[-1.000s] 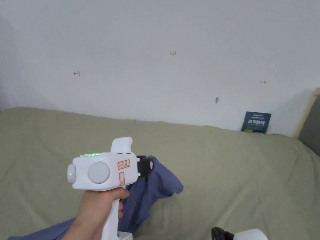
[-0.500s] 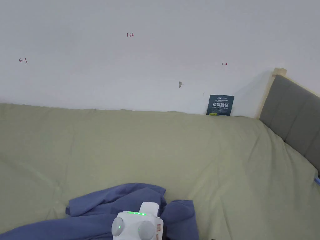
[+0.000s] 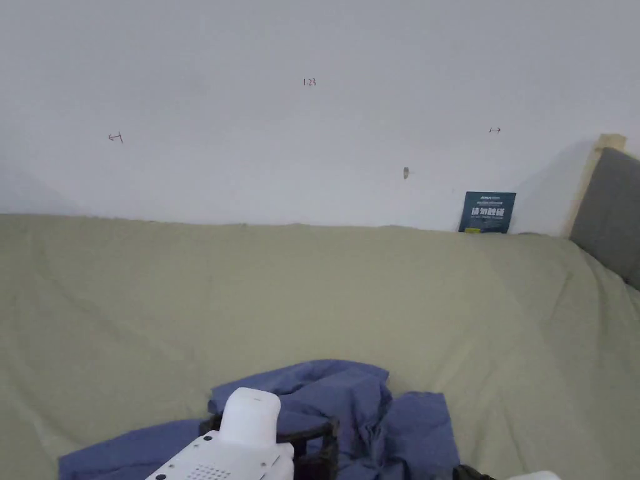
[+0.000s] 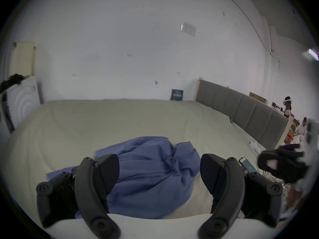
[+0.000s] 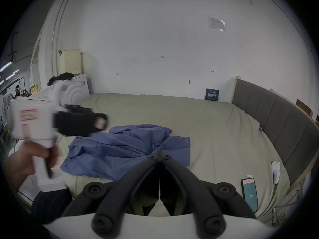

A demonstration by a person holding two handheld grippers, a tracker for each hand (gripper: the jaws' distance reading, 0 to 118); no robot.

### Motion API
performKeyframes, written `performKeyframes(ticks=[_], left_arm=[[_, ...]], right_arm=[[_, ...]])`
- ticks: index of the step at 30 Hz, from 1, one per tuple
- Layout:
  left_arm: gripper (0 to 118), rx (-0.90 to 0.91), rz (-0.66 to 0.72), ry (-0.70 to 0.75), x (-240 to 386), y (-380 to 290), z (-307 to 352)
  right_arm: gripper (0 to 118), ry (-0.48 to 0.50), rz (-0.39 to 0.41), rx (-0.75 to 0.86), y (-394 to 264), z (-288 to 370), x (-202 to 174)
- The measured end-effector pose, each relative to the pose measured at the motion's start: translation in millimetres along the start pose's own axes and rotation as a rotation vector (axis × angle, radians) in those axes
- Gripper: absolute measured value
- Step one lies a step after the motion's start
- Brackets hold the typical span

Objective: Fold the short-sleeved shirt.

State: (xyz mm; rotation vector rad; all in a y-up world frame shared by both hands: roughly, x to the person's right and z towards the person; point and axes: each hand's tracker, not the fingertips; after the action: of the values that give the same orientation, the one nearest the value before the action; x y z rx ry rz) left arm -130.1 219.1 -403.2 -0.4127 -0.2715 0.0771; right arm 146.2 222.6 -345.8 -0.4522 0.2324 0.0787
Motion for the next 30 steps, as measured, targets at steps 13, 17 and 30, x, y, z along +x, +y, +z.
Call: performKeyframes(ticks=[13, 17, 30], left_arm=[[6, -0.098, 0.213, 0.121, -130, -62, 119], [6, -0.192, 0.238, 0.201, -167, -53, 91], [21, -0.542, 0.591, 0.405, -365, -29, -89]], right_arm=[[0, 0.056, 0.059, -0.003, -3, 15, -77], [0, 0.071, 0.085, -0.014, -2, 11, -86], [0, 0.103, 0.105, -0.114, -13, -52, -70]])
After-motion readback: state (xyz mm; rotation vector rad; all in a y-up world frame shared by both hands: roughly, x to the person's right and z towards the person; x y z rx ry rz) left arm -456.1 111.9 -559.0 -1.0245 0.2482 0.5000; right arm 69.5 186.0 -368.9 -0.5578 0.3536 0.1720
